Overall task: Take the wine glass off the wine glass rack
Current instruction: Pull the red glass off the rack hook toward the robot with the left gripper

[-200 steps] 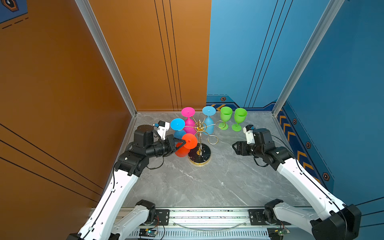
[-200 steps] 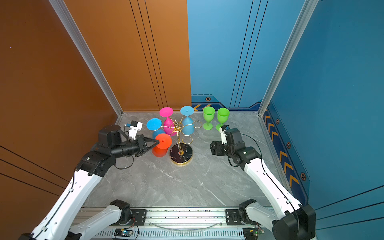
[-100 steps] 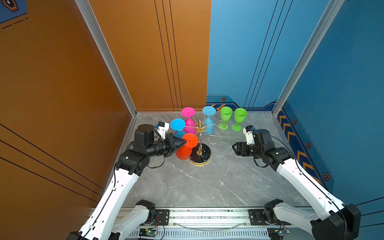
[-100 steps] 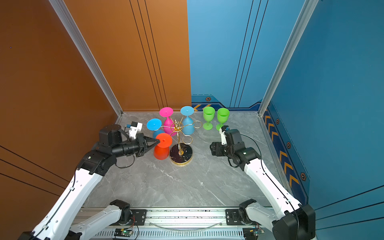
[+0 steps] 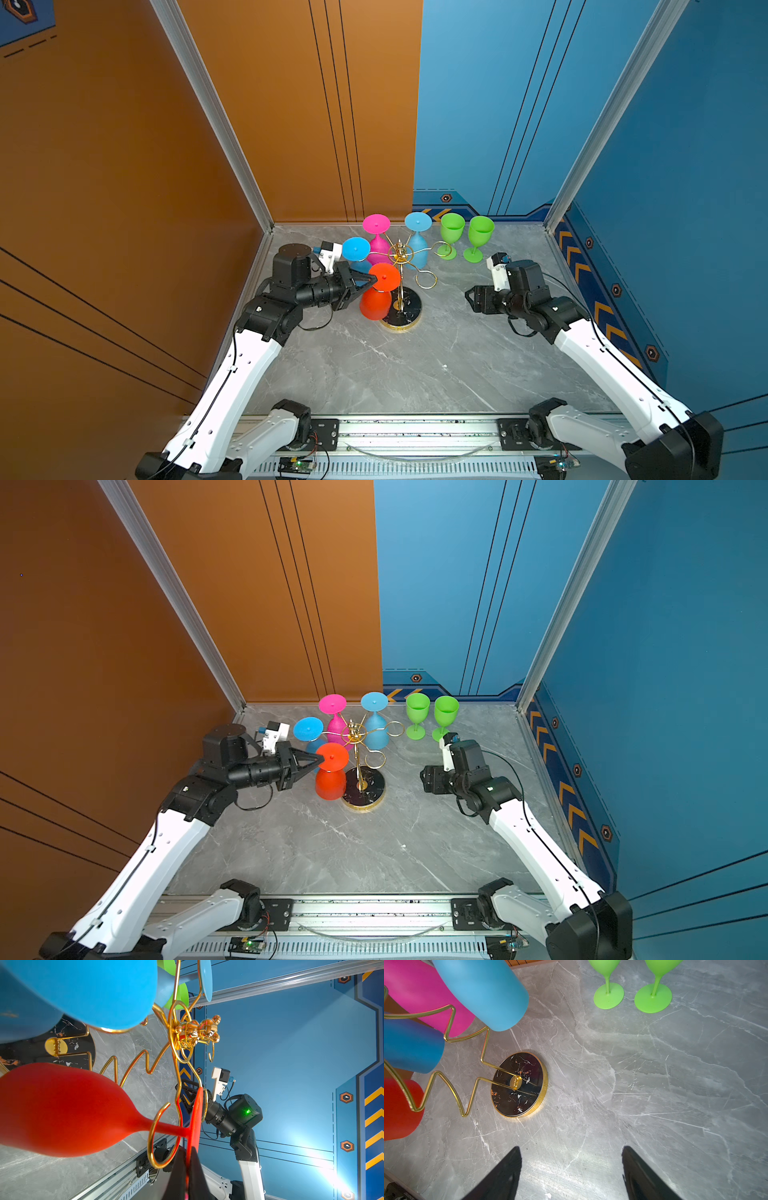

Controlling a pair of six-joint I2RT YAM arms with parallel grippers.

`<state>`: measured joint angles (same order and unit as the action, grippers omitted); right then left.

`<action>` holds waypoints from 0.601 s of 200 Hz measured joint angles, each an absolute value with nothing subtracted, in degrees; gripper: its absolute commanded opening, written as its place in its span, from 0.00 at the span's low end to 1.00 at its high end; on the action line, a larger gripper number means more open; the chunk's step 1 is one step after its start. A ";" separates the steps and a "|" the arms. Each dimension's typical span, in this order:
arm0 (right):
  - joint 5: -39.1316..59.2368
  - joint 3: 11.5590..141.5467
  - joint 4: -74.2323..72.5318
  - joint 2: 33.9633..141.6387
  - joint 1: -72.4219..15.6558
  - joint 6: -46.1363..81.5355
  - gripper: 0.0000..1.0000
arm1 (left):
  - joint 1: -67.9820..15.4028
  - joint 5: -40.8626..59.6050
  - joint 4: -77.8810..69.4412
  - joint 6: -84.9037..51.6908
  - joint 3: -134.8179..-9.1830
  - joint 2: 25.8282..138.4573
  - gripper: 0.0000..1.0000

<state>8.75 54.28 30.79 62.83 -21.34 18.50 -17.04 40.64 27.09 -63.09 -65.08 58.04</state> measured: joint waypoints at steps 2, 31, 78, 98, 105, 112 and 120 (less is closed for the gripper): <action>8.75 54.26 30.76 62.81 -21.34 18.50 0.78 | -17.04 40.69 27.07 -63.09 -65.17 58.13 0.00; 8.75 53.82 30.74 62.76 -21.34 18.50 0.77 | -17.04 41.17 26.26 -63.75 -65.76 58.92 0.00; 8.75 53.60 30.74 62.67 -21.32 18.50 0.78 | -17.04 41.23 24.95 -64.60 -66.37 60.38 0.00; 8.75 53.49 30.72 62.57 -21.32 18.50 0.78 | -17.04 41.15 24.71 -64.60 -66.43 60.71 0.00; 8.75 53.49 30.72 62.50 -21.26 18.50 0.78 | -17.04 40.99 24.67 -64.60 -66.43 60.75 0.00; 8.75 53.49 30.65 62.46 -21.21 18.48 0.78 | -17.04 40.88 24.58 -64.60 -66.43 60.75 0.00; 8.78 53.49 30.55 62.37 -21.08 18.48 0.78 | -17.04 40.64 24.58 -64.60 -66.43 60.75 0.00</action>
<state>8.78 53.49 30.55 62.37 -21.08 18.48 -17.04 40.64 24.58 -64.60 -66.43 60.75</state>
